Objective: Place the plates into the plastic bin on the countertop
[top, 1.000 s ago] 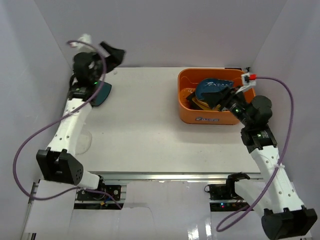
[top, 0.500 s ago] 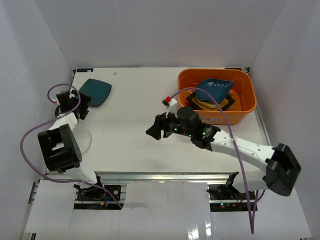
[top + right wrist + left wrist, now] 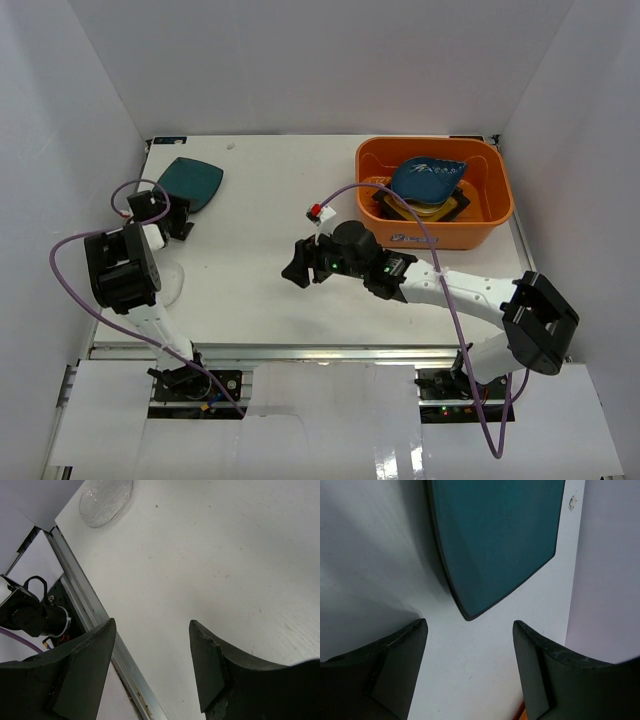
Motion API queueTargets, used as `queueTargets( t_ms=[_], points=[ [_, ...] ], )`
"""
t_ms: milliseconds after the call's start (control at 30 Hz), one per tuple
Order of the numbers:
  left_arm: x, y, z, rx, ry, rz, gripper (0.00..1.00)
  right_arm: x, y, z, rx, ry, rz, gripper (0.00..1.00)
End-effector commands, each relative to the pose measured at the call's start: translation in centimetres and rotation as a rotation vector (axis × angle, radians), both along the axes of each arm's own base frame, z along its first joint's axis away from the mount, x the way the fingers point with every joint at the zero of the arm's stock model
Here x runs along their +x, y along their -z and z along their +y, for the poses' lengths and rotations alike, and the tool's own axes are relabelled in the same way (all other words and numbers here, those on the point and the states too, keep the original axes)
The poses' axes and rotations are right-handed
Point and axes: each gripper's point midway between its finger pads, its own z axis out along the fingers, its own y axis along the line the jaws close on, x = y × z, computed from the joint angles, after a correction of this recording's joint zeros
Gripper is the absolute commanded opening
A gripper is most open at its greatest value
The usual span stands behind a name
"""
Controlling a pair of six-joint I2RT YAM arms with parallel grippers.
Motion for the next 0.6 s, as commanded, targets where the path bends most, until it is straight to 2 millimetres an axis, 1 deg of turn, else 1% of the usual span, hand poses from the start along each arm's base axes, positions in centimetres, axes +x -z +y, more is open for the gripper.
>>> queueTargets(
  t_ms=[0, 33, 67, 100, 200, 233, 267, 300, 367, 400, 500, 533, 567],
  points=[
    [2.2, -1.1, 0.0, 0.025, -0.013, -0.051, 0.79, 1.0, -2.8, 1.4, 0.073, 0.002, -0.069, 0.66],
    [2.3, -0.3, 0.0, 0.017, -0.020, -0.035, 0.75, 1.0, -2.7, 1.5, 0.073, 0.000, -0.066, 0.66],
    [2.8, -0.3, -0.1, 0.021, -0.024, -0.043, 0.73, 1.1, -2.5, 1.6, 0.074, 0.000, -0.060, 0.66],
    [2.9, 0.8, 0.0, 0.013, -0.036, -0.022, 0.68, 1.1, -2.4, 1.8, 0.072, -0.003, -0.057, 0.66],
    [3.8, 1.8, -0.2, 0.010, -0.042, -0.009, 0.65, 1.2, -2.1, 2.1, 0.064, -0.008, -0.050, 0.66],
    [3.9, 2.6, -0.4, 0.000, -0.048, 0.003, 0.62, 1.3, -2.0, 2.2, 0.061, -0.008, -0.049, 0.66],
    [4.2, 2.5, -0.3, -0.001, -0.054, -0.002, 0.58, 1.4, -1.8, 2.2, 0.055, -0.005, -0.052, 0.66],
    [4.3, 2.8, 0.0, 0.001, -0.065, -0.002, 0.49, 1.4, -1.9, 2.3, 0.053, -0.004, -0.054, 0.66],
    [4.6, 2.9, 0.1, 0.004, -0.073, -0.010, 0.39, 1.7, -1.6, 2.2, 0.044, 0.006, -0.058, 0.66],
    [4.7, 2.9, 0.2, 0.008, -0.076, -0.013, 0.28, 1.8, -1.7, 2.2, 0.043, 0.010, -0.060, 0.66],
    [4.7, 2.4, 0.5, 0.038, -0.070, -0.036, 0.15, 1.9, -1.8, 2.1, 0.042, 0.015, -0.065, 0.66],
    [4.9, 2.0, 0.6, 0.055, -0.067, -0.048, 0.06, 2.1, -1.7, 2.1, 0.039, 0.021, -0.068, 0.66],
    [4.9, 1.4, 0.6, 0.084, -0.053, -0.062, 0.00, 2.0, -1.7, 2.0, 0.039, 0.023, -0.068, 0.66]
  ],
)
